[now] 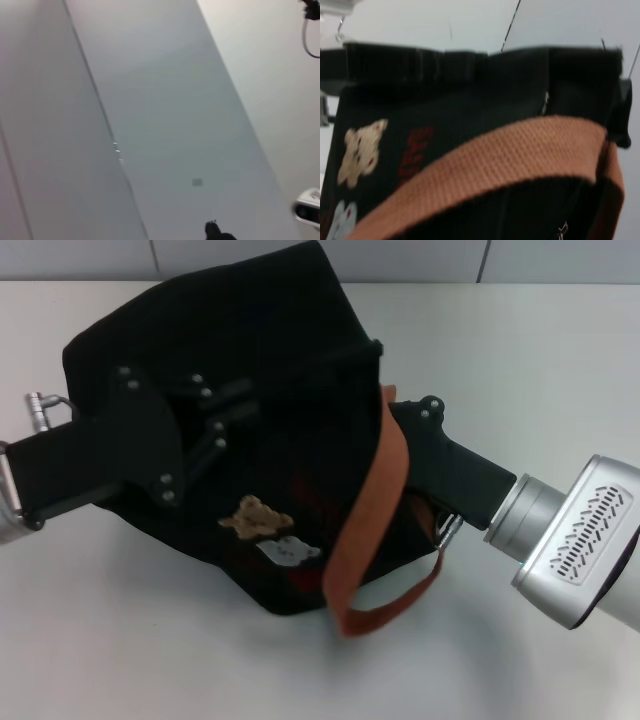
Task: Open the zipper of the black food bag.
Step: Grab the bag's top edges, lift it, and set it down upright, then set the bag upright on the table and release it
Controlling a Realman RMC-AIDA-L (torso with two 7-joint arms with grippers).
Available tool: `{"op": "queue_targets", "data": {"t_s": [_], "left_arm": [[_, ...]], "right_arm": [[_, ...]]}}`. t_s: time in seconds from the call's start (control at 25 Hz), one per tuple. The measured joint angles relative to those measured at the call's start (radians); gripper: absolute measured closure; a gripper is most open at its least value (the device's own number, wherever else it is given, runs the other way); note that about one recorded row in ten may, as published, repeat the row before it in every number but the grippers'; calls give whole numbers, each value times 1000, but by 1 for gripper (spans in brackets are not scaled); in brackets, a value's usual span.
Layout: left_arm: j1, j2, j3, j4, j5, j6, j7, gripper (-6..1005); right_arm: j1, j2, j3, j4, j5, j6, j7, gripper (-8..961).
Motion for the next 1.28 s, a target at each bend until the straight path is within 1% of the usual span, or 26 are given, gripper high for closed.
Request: {"op": "queue_targets", "data": {"t_s": [0.12,0.16,0.4,0.6,0.88,1.08,1.2,1.24,1.28], "left_arm": [[2,1,-59,-33,0,10,17,911],[5,1,-95,-48,0,16,24,911],[19,2,-145,-57,0,22,24,911],[21,2,-157,-60,-1,22,24,911],[22,2,-171,-62,-1,17,24,911],[22,2,-173,-74,-2,5,25,911],[22,2,-175,-100,-2,-8,36,910],[22,1,-182,-126,-3,-22,51,910],[17,-2,-216,-201,-5,-65,97,910]], "right_arm": [[-10,0,0,-8,1,28,0,953],[-16,0,0,-13,2,37,0,953],[-63,0,17,-54,10,70,8,952],[-102,-3,49,-77,10,78,12,951],[-127,-4,93,-96,11,83,19,952],[-136,-4,118,-115,11,27,97,923],[-144,-5,163,-116,11,-31,158,901],[-151,-6,189,-117,12,-61,187,894],[-156,-6,208,-119,12,-84,206,887]]}}
